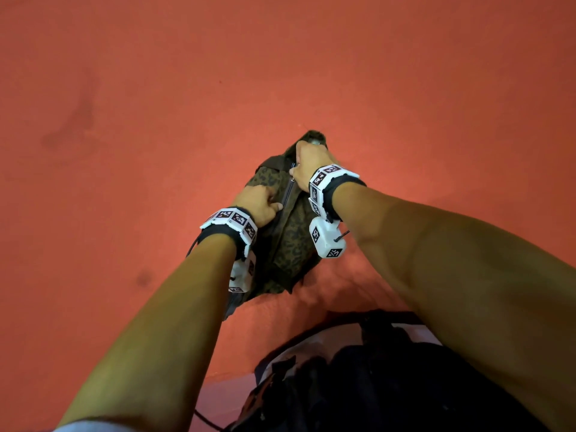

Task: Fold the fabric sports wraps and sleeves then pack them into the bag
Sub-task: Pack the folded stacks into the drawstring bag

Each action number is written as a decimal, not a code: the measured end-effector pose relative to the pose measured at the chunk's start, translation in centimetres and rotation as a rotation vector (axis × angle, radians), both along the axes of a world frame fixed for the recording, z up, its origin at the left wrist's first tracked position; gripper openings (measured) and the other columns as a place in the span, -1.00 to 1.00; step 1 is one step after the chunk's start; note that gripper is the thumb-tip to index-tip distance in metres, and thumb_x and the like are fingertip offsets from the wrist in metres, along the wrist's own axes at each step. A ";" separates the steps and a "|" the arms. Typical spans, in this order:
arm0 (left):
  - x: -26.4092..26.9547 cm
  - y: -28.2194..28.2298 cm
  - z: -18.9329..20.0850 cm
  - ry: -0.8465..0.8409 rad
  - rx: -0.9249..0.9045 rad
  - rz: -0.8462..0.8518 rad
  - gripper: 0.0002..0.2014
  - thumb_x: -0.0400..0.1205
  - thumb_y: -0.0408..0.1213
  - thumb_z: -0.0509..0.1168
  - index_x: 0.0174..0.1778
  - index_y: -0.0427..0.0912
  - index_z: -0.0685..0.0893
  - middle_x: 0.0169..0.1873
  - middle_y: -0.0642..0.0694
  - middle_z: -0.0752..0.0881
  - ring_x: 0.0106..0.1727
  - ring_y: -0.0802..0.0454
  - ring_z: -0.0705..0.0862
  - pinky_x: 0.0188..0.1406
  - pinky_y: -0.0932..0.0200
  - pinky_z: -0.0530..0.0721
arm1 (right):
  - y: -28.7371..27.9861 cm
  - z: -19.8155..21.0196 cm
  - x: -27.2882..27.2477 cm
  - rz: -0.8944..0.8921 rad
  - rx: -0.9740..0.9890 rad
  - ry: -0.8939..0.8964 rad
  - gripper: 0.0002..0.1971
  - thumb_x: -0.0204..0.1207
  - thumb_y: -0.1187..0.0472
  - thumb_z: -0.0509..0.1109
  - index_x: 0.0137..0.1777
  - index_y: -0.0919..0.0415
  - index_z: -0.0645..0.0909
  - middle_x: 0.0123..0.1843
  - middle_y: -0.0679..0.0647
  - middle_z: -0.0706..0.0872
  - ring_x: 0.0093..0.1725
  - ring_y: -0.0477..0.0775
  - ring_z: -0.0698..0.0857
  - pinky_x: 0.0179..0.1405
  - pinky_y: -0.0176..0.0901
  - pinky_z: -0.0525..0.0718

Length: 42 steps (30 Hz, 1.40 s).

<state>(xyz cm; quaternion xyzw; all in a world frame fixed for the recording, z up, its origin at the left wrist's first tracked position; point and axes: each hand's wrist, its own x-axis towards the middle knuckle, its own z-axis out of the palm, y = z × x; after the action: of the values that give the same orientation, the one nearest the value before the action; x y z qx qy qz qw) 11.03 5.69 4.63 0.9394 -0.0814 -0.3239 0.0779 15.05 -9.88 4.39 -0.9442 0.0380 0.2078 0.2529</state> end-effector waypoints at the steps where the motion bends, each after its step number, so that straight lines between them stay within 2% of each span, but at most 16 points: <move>1: 0.1 0.1 0.0 0.011 -0.005 0.003 -0.65 0.72 -0.09 0.28 -0.31 -0.17 0.41 -0.41 -0.10 0.51 -0.20 -0.17 0.52 -0.24 0.07 0.41 | -0.2 0.1 0.2 -0.001 -0.007 0.001 -0.86 0.64 0.19 0.39 0.08 0.17 0.49 0.12 0.22 0.69 0.02 0.31 0.70 -0.18 0.00 0.59; 4: 0.0 0.5 0.1 0.054 -0.018 0.017 -0.64 0.71 -0.10 0.30 -0.33 -0.17 0.41 -0.44 -0.11 0.51 -0.24 -0.17 0.52 -0.25 0.08 0.40 | -0.8 0.3 0.9 -0.045 -0.014 -0.003 -0.87 0.64 0.24 0.36 0.12 0.19 0.50 0.06 0.20 0.68 -0.08 0.27 0.65 -0.17 0.01 0.61; 7: -0.5 1.1 -0.1 0.085 -0.007 0.007 -0.60 0.71 -0.08 0.31 -0.36 -0.16 0.36 -0.46 -0.12 0.49 -0.30 -0.15 0.49 -0.28 0.07 0.40 | -2.4 1.2 2.2 -0.137 -0.018 -0.086 -0.82 0.63 0.29 0.36 0.19 0.25 0.52 -0.12 0.17 0.64 -0.25 0.20 0.62 -0.33 -0.07 0.57; 10: -1.2 1.1 -0.3 0.058 -0.035 0.019 -0.66 0.73 -0.07 0.28 -0.28 -0.18 0.43 -0.39 -0.12 0.56 -0.29 -0.12 0.49 -0.26 0.08 0.39 | -3.9 1.7 3.0 -0.175 0.015 -0.107 -0.88 0.57 0.25 0.41 0.01 0.16 0.52 -0.02 0.20 0.72 -0.12 0.27 0.69 -0.18 -0.02 0.69; 12: -1.5 0.9 -0.3 0.037 -0.028 0.000 -0.70 0.73 -0.06 0.26 -0.20 -0.19 0.47 -0.30 -0.16 0.61 -0.23 -0.15 0.50 -0.22 0.08 0.39 | -4.3 1.6 2.7 -0.206 0.050 -0.067 -0.87 0.58 0.18 0.44 0.03 0.17 0.56 -0.01 0.17 0.74 -0.09 0.26 0.72 -0.12 0.01 0.74; 15: -2.0 1.2 0.1 0.058 -0.014 -0.002 -0.71 0.72 -0.06 0.28 -0.18 -0.19 0.47 -0.27 -0.18 0.60 -0.20 -0.17 0.52 -0.22 0.07 0.42 | -4.4 1.5 0.9 -0.225 0.051 0.008 -0.73 0.62 0.00 0.43 0.08 0.21 0.57 -0.07 0.17 0.68 -0.14 0.26 0.68 -0.30 -0.06 0.60; 17: -2.7 1.8 0.2 0.086 0.013 0.007 -0.69 0.70 -0.05 0.31 -0.21 -0.18 0.46 -0.31 -0.17 0.58 -0.20 -0.18 0.54 -0.23 0.05 0.45 | -4.3 1.5 -1.0 -0.192 0.079 0.082 -0.65 0.64 -0.10 0.40 -0.12 0.21 0.53 -0.16 0.14 0.65 -0.20 0.23 0.65 -0.41 -0.13 0.47; 18: -3.2 2.1 0.2 0.100 0.025 0.021 -0.68 0.69 -0.05 0.32 -0.25 -0.16 0.44 -0.33 -0.16 0.57 -0.20 -0.18 0.54 -0.23 0.04 0.45 | -4.1 1.3 -2.2 -0.167 0.118 0.130 -0.60 0.64 -0.13 0.38 -0.22 0.20 0.52 -0.20 0.13 0.67 -0.24 0.21 0.66 -0.40 -0.12 0.50; 20: -4.2 2.6 0.3 0.121 0.044 0.041 -0.67 0.68 -0.05 0.33 -0.27 -0.14 0.42 -0.34 -0.14 0.55 -0.19 -0.18 0.54 -0.24 0.06 0.42 | -3.2 0.4 -4.5 -0.103 0.206 0.252 -0.53 0.63 -0.20 0.35 -0.28 0.21 0.57 -0.24 0.16 0.77 -0.25 0.21 0.76 -0.22 -0.02 0.73; 21: -4.6 2.8 0.5 0.123 0.047 0.041 -0.68 0.70 -0.05 0.31 -0.25 -0.14 0.45 -0.31 -0.15 0.56 -0.17 -0.18 0.54 -0.23 0.08 0.40 | -2.6 0.0 -5.6 -0.080 0.247 0.315 -0.49 0.61 -0.24 0.34 -0.24 0.25 0.63 -0.24 0.17 0.82 -0.23 0.22 0.82 -0.10 0.02 0.79; 23: -5.6 2.9 1.0 0.101 0.017 0.045 -0.70 0.73 -0.06 0.27 -0.24 -0.15 0.48 -0.29 -0.16 0.58 -0.16 -0.17 0.54 -0.21 0.10 0.37 | -1.4 -0.9 -7.7 -0.075 0.337 0.405 -0.45 0.58 -0.27 0.36 -0.16 0.30 0.69 -0.27 0.12 0.85 -0.23 0.17 0.86 -0.03 -0.01 0.81; 25: -6.1 2.8 1.4 0.051 -0.049 0.050 -0.67 0.74 -0.10 0.27 -0.31 -0.11 0.41 -0.37 -0.12 0.55 -0.18 -0.16 0.52 -0.23 0.10 0.32 | -0.3 -1.3 -9.0 -0.082 0.373 0.424 -0.46 0.58 -0.27 0.35 -0.15 0.30 0.69 -0.27 0.10 0.86 -0.24 0.13 0.86 -0.08 -0.11 0.78; 28: -6.9 2.8 2.0 0.000 -0.120 0.057 -0.63 0.73 -0.16 0.27 -0.37 -0.10 0.34 -0.41 -0.09 0.50 -0.21 -0.15 0.49 -0.25 0.09 0.28 | 1.3 -1.4 -10.1 -0.113 0.339 0.348 -0.51 0.61 -0.22 0.32 -0.20 0.25 0.65 -0.28 0.13 0.84 -0.30 0.13 0.84 -0.18 -0.10 0.75; 32: -7.3 2.4 2.4 0.007 -0.169 0.052 -0.62 0.72 -0.18 0.28 -0.39 -0.11 0.33 -0.46 -0.06 0.47 -0.24 -0.14 0.48 -0.27 0.07 0.29 | 2.2 -1.9 -10.6 -0.163 0.323 0.271 -0.69 0.66 -0.02 0.30 -0.23 0.16 0.54 -0.16 0.17 0.83 -0.26 0.16 0.84 -0.09 0.01 0.81; 36: -6.4 1.2 2.9 -0.011 -0.217 0.081 -0.64 0.72 -0.18 0.29 -0.38 -0.13 0.39 -0.46 -0.07 0.47 -0.28 -0.11 0.46 -0.30 0.06 0.32 | 1.2 -1.9 -10.7 -0.252 0.387 0.182 -0.74 0.63 0.09 0.24 -0.30 0.10 0.45 -0.12 0.19 0.81 -0.27 0.20 0.83 -0.10 0.01 0.79; 42: -4.9 -4.8 5.5 -0.017 -0.277 -0.014 -0.69 0.72 -0.16 0.30 -0.31 -0.22 0.51 -0.45 -0.07 0.48 -0.36 -0.02 0.44 -0.35 0.14 0.38 | -4.8 0.8 -10.6 -0.378 0.435 0.106 -0.77 0.60 0.16 0.25 -0.31 0.12 0.49 -0.02 0.21 0.72 0.08 0.35 0.75 0.14 0.11 0.73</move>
<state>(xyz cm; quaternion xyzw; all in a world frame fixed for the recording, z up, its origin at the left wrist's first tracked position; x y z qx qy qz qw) 6.16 0.93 10.16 0.9218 -0.1327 -0.3020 0.2037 4.49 -14.68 5.19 -0.8318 0.1812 0.2093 0.4812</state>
